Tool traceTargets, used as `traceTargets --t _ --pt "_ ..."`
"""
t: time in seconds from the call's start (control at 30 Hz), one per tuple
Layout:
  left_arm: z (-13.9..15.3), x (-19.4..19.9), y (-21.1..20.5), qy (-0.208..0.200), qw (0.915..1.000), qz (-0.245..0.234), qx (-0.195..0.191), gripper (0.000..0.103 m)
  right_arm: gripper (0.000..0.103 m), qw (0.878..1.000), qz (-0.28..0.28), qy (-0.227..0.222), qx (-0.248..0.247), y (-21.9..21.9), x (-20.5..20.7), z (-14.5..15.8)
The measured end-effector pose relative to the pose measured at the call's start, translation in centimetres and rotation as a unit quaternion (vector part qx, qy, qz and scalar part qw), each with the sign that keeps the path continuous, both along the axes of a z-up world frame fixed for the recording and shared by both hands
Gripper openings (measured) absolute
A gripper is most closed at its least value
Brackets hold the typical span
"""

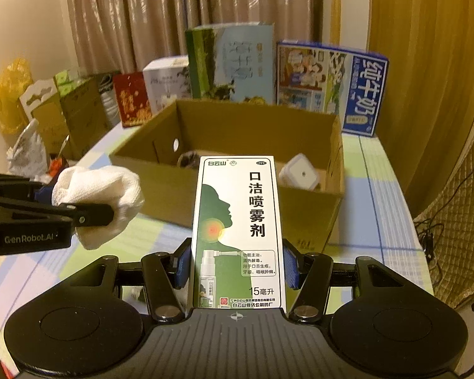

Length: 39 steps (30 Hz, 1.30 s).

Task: Organize objects
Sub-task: 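Carry the white cloth and green spray box over the cardboard box and open both tools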

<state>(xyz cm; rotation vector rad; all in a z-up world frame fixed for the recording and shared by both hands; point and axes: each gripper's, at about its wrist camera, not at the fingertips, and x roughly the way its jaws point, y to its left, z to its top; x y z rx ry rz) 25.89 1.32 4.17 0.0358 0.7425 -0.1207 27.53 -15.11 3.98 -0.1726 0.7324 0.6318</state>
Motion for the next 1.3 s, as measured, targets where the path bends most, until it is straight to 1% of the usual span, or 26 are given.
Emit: traceTargets --t 0.33,0.53,0.67,0.83,1.0,1.3 --pt "0.6 2.9 0.0 -0.022 0.9997 0.011 0.002 0.036 0.053 0.999 -0.03 -0.007 0.016 0.8 3.9 1.2" --pt "0.7 5.1 -0.3 -0.031 0.9993 0.009 0.016 0.036 0.053 0.999 -0.045 -0.002 0.024 1.4 6.3 1.3" --pt "0.9 6.5 0.1 -0.039 0.999 0.016 0.013 0.036 0.053 0.999 -0.046 -0.003 0.022 1.9 7.7 1.2" --pt "0.9 8.4 0.4 -0.038 0.999 0.021 0.011 0.037 0.053 0.998 -0.054 0.002 0.018 2.5 9.6 0.6" --pt "0.3 10.2 0.4 -0.029 0.9993 0.02 0.007 0.037 0.053 0.998 -0.058 0.006 0.01 3.3 11.0 -0.1" --pt "-0.5 12.5 0.4 -0.021 0.9995 0.022 0.011 0.037 0.053 0.998 -0.058 0.007 0.009 4.2 12.6 -0.7"
